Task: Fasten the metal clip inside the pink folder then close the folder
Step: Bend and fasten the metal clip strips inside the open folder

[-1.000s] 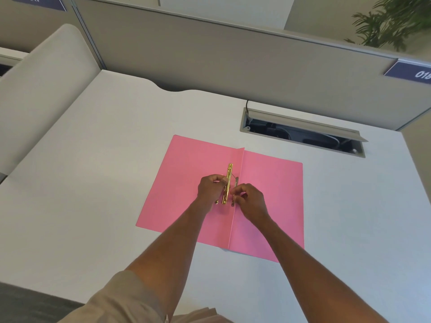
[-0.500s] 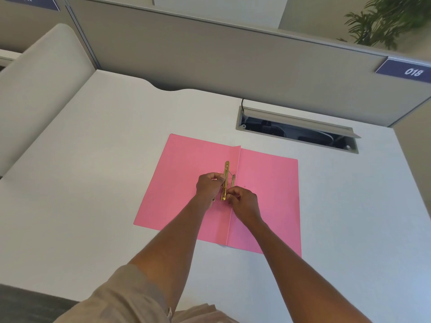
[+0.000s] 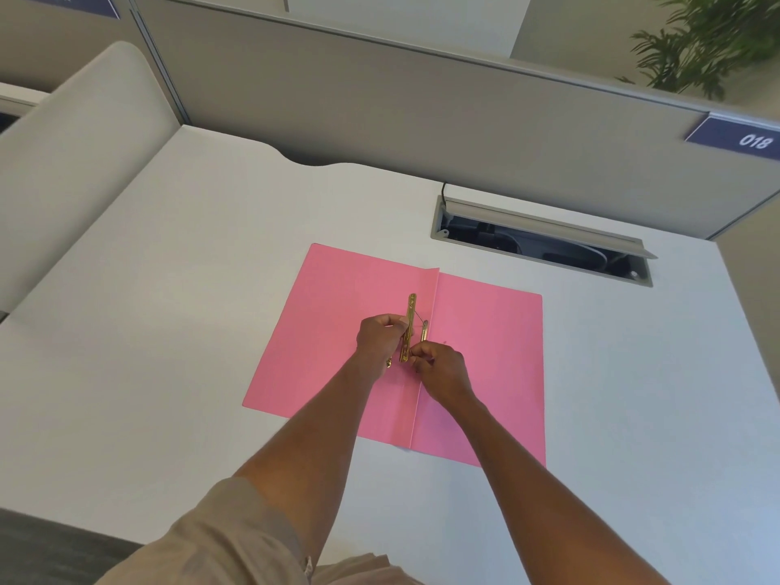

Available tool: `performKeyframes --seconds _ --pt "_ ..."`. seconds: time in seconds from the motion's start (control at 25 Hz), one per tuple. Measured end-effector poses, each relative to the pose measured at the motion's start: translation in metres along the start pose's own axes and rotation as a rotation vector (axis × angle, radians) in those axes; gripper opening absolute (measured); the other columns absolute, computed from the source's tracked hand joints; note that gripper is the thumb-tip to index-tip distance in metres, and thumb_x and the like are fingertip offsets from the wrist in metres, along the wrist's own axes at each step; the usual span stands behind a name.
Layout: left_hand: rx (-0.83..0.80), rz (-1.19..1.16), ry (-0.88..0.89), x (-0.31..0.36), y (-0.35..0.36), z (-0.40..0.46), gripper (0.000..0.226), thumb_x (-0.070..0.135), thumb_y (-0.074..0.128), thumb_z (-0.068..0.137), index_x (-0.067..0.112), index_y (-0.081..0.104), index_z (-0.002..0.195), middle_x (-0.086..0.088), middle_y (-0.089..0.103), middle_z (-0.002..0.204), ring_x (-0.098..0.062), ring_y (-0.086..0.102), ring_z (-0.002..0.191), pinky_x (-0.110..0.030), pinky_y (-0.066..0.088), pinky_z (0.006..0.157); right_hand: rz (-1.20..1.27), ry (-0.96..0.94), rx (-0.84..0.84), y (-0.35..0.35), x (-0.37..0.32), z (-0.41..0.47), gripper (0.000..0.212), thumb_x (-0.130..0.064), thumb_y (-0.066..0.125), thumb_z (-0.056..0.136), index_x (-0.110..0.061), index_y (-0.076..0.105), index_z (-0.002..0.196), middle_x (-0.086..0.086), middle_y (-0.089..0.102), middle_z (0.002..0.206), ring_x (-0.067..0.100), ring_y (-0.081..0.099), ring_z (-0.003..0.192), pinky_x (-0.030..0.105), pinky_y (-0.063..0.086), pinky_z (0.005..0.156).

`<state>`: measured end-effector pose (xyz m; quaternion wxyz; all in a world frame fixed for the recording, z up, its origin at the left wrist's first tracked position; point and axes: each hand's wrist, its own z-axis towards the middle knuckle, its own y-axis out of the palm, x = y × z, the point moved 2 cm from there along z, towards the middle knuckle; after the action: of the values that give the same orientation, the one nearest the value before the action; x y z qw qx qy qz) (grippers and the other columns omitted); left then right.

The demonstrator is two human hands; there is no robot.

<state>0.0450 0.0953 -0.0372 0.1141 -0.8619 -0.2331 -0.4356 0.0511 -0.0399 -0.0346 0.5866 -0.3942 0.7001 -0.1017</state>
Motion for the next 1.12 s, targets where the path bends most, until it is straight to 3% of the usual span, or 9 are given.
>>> performKeyframes --seconds 0.08,0.44,0.6,0.76,0.92,1.0,1.12 --pt "-0.002 0.002 -0.005 0.000 0.000 0.001 0.014 0.010 0.062 0.095 0.009 0.073 0.087 -0.009 0.073 0.081 -0.018 0.058 0.057 -0.027 0.049 0.049 -0.018 -0.022 -0.006 -0.002 -0.002 -0.001 0.018 -0.010 0.060 0.090 -0.017 0.076 0.094 -0.009 0.068 0.085 0.009 0.058 0.079 0.008 0.038 0.066" --pt "-0.011 0.052 0.005 -0.001 -0.002 0.000 0.010 0.014 0.066 0.093 0.012 0.074 0.087 -0.010 0.074 0.085 -0.018 0.060 0.060 -0.023 0.044 0.047 0.007 -0.018 -0.004 -0.002 -0.004 -0.001 0.018 -0.009 0.061 0.088 -0.019 0.076 0.089 -0.011 0.069 0.082 0.008 0.060 0.077 0.011 0.039 0.064" --pt "-0.019 0.140 0.033 -0.002 -0.003 0.001 0.008 0.020 0.070 0.090 0.018 0.074 0.083 -0.006 0.072 0.082 -0.023 0.060 0.069 -0.032 0.047 0.061 0.147 0.026 0.012 -0.007 -0.003 -0.006 0.019 -0.003 0.061 0.087 -0.015 0.073 0.095 -0.008 0.072 0.084 0.001 0.064 0.076 0.001 0.040 0.060" --pt "-0.022 0.196 0.044 -0.001 -0.005 0.001 0.010 0.016 0.073 0.086 0.021 0.075 0.077 -0.011 0.076 0.090 -0.024 0.063 0.071 -0.035 0.049 0.062 0.246 0.108 0.119 -0.013 0.001 -0.010 0.019 -0.002 0.057 0.087 -0.015 0.069 0.092 -0.007 0.070 0.081 0.008 0.065 0.074 0.017 0.048 0.063" --pt "-0.034 0.313 0.093 -0.001 -0.005 0.001 0.011 0.015 0.073 0.085 0.021 0.075 0.076 -0.007 0.071 0.077 -0.023 0.057 0.058 -0.026 0.042 0.046 0.209 0.181 0.107 -0.012 0.005 -0.007 0.012 -0.010 0.059 0.088 -0.017 0.068 0.089 -0.003 0.071 0.082 0.016 0.066 0.077 0.023 0.050 0.062" --pt "-0.022 0.414 0.112 0.000 -0.002 0.002 0.010 0.017 0.071 0.085 0.021 0.076 0.078 -0.005 0.073 0.077 -0.021 0.055 0.054 -0.027 0.045 0.049 0.195 0.204 0.089 -0.012 0.004 -0.004 0.009 -0.014 0.060 0.087 -0.015 0.068 0.090 -0.001 0.072 0.084 0.020 0.068 0.081 0.029 0.052 0.066" --pt "-0.023 0.563 0.148 0.003 0.003 0.004 0.009 0.020 0.070 0.083 0.019 0.078 0.080 -0.005 0.077 0.081 -0.024 0.065 0.064 -0.036 0.056 0.062 0.162 0.243 0.073 -0.013 0.002 0.001 0.007 -0.021 0.065 0.086 -0.015 0.067 0.086 0.000 0.071 0.082 0.023 0.068 0.079 0.036 0.054 0.069"
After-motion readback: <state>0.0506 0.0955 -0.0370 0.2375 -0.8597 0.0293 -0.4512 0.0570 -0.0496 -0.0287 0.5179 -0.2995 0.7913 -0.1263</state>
